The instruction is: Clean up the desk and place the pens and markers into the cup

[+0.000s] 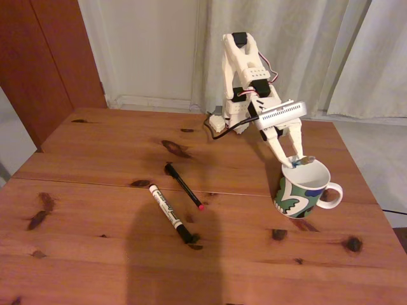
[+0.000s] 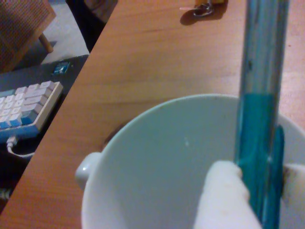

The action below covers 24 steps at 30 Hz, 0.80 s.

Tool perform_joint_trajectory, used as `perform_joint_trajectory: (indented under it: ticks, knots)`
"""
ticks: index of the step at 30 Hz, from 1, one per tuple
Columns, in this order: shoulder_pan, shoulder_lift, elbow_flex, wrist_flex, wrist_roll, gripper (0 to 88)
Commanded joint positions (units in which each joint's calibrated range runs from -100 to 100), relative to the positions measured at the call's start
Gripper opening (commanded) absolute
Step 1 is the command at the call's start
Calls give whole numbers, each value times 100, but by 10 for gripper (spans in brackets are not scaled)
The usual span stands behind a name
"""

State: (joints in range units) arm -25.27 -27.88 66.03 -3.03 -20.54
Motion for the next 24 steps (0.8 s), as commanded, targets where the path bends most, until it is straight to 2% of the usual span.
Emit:
perform_joint_trajectory:
  ticks: [1,7,14,24]
  knots:
    - [30,-79,-84,-157,16,11]
    - [46,-87,-75,-157,32,15]
    - [54,-87,-75,-157,37,117]
    - [279,-96,-543,-140,37,111]
